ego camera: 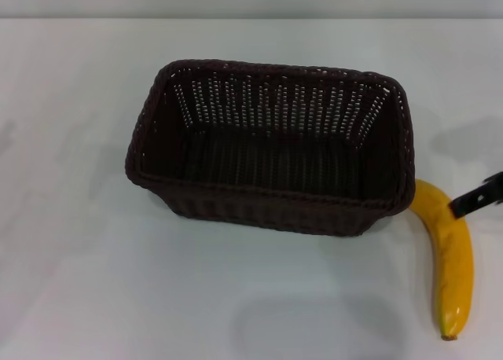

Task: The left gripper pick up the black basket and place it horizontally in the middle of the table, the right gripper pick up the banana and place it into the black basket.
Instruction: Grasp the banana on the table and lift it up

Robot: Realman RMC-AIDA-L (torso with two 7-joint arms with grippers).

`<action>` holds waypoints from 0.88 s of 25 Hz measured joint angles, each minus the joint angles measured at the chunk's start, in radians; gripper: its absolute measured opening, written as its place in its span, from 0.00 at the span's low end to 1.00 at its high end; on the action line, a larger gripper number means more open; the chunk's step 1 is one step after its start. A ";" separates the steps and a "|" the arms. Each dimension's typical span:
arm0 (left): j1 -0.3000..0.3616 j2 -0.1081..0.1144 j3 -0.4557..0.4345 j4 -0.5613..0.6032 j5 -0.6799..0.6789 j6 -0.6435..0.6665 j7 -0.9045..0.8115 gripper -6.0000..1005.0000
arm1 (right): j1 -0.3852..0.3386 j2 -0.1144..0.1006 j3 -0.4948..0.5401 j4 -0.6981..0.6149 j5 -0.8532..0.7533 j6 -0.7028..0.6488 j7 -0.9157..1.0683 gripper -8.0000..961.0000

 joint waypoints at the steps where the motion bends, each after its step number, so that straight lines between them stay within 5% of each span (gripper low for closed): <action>1: 0.001 0.000 -0.005 0.000 0.000 0.000 0.006 0.88 | 0.004 0.008 -0.010 -0.010 -0.005 -0.001 0.004 0.80; 22: -0.001 0.013 -0.046 -0.011 0.000 -0.006 0.108 0.88 | 0.070 0.024 -0.261 -0.086 -0.098 -0.054 0.260 0.75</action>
